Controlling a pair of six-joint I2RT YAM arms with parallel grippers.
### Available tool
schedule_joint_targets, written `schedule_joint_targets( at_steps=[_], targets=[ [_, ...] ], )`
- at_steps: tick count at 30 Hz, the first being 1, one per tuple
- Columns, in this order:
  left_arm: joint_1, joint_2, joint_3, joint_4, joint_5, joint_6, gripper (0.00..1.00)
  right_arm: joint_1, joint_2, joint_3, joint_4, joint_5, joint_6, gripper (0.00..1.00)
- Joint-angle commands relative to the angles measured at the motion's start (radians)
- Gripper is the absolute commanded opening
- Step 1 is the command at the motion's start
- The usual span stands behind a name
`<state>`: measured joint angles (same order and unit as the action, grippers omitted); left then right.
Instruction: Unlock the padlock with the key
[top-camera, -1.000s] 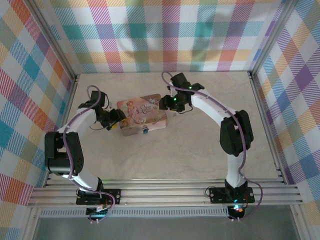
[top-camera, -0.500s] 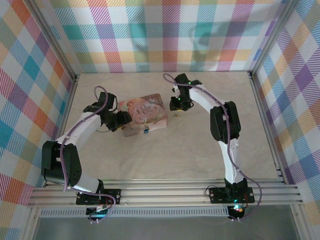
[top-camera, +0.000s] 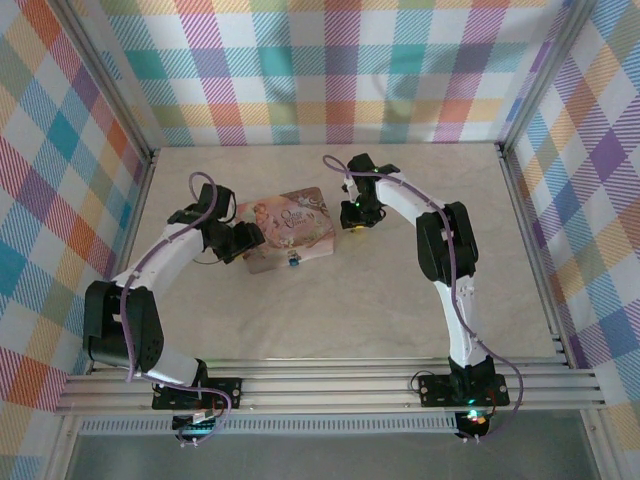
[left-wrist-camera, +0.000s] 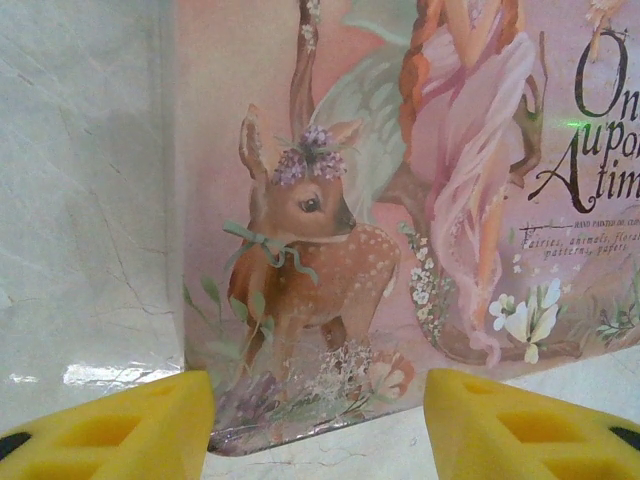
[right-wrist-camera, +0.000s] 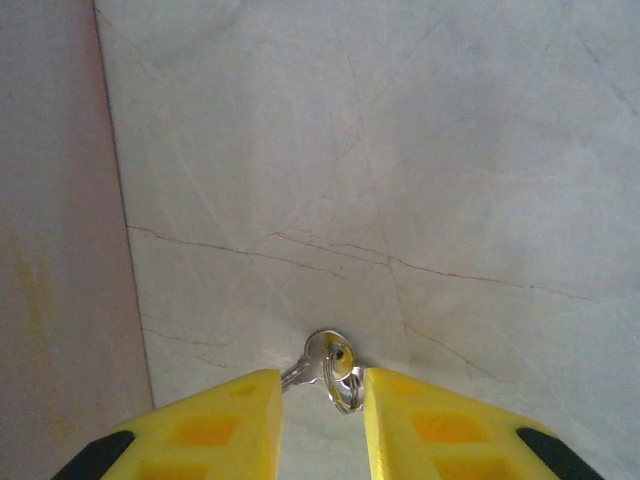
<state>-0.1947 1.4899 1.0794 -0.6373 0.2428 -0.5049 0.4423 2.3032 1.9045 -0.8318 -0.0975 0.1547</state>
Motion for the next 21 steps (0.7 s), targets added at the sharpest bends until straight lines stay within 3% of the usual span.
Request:
schedule_joint_targets(
  at_steps=[1, 4, 7, 13, 21],
  targets=[
    [-0.011, 0.026, 0.028, -0.051, -0.017, 0.006, 0.58, 0.007, 0.01, -0.018, -0.023, 0.032, -0.038, 0.28],
    [-0.011, 0.025, 0.041, -0.06, -0.022, 0.007, 0.58, 0.007, 0.01, -0.016, -0.039, 0.048, -0.059, 0.1],
    [-0.011, 0.015, 0.048, -0.043, -0.003, 0.029, 0.58, 0.007, -0.008, -0.019, -0.053, 0.073, -0.076, 0.01],
    [-0.017, -0.019, 0.057, 0.004, 0.036, 0.055, 0.57, 0.007, -0.133, -0.079, -0.016, 0.11, -0.129, 0.0],
    [-0.114, -0.07, 0.094, 0.07, -0.003, 0.143, 0.58, -0.001, -0.303, -0.169, 0.025, 0.006, -0.136, 0.0]
  ],
)
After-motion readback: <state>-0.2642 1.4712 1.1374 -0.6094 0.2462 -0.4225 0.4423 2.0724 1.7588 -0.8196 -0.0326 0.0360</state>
